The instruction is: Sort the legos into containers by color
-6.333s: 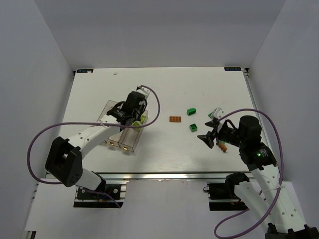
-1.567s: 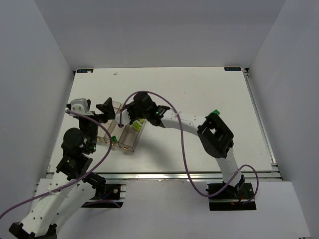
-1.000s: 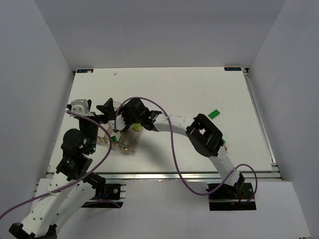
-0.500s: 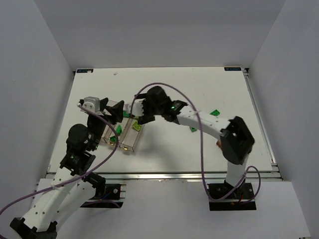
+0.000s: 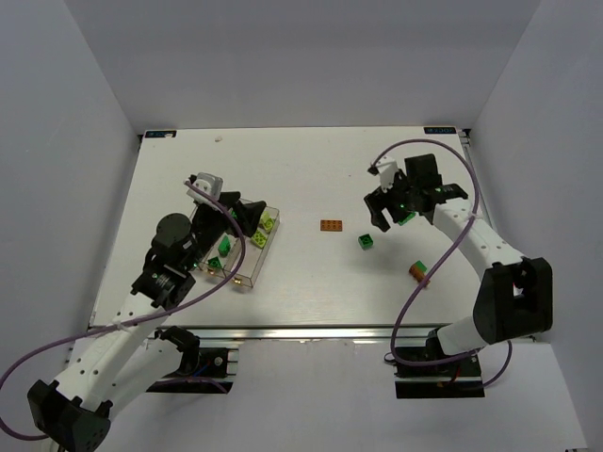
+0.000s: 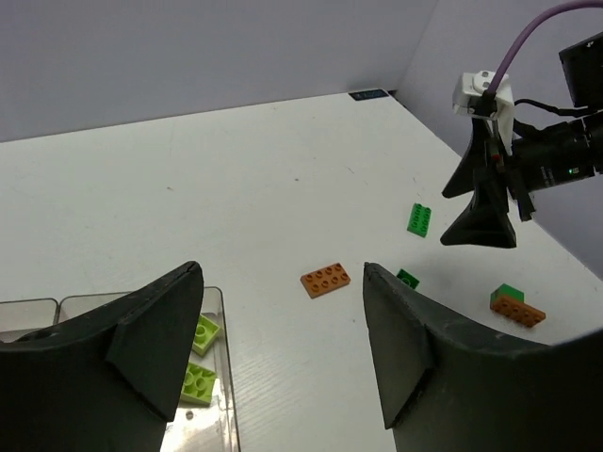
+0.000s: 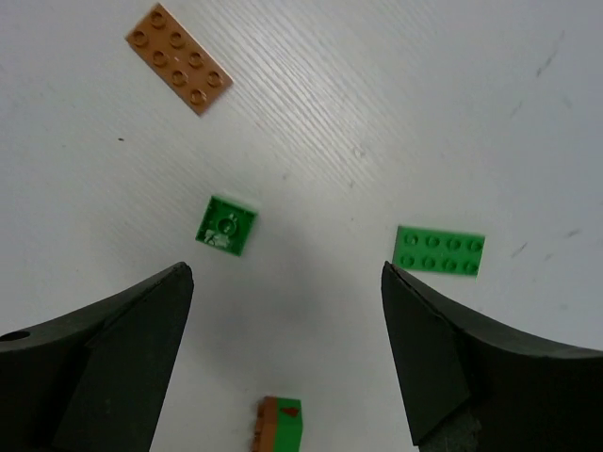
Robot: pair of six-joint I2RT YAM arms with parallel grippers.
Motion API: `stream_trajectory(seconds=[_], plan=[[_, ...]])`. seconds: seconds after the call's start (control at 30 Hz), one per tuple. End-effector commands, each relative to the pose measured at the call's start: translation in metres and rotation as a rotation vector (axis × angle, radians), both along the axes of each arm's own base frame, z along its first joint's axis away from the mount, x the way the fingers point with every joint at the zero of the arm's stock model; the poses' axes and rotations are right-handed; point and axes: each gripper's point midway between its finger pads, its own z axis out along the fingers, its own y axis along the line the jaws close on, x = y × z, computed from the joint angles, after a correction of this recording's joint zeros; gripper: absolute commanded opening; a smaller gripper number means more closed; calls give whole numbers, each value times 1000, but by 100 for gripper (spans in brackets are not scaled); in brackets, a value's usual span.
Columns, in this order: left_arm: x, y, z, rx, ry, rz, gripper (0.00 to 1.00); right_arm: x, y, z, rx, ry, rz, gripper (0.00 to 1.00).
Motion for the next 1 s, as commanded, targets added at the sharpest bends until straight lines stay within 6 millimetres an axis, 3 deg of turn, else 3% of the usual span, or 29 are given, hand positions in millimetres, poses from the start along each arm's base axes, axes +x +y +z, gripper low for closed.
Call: stream_trajectory(seconds=[0.0,0.17,0.27,0.5,0.77,0.97], plan=[[-6,-7,20,-45,-20,-50,78,-21,-9,-7,105,118,-160,87],[-9,-7,22,-51,-23,-55,79,-27,-14,-36,98,192,-235,89],[-9,-4,23,-50,-32,-43,79,-31,-4,-45,134,248,-213,89],[-12,-3,25,-52,-41,-47,80,-15,7,-76,118,305,-243,87],[-13,-2,27,-53,-46,-44,80,5,18,-100,61,292,-278,81],[-13,-3,26,-52,-44,-49,80,6,14,-111,3,273,-298,67]])
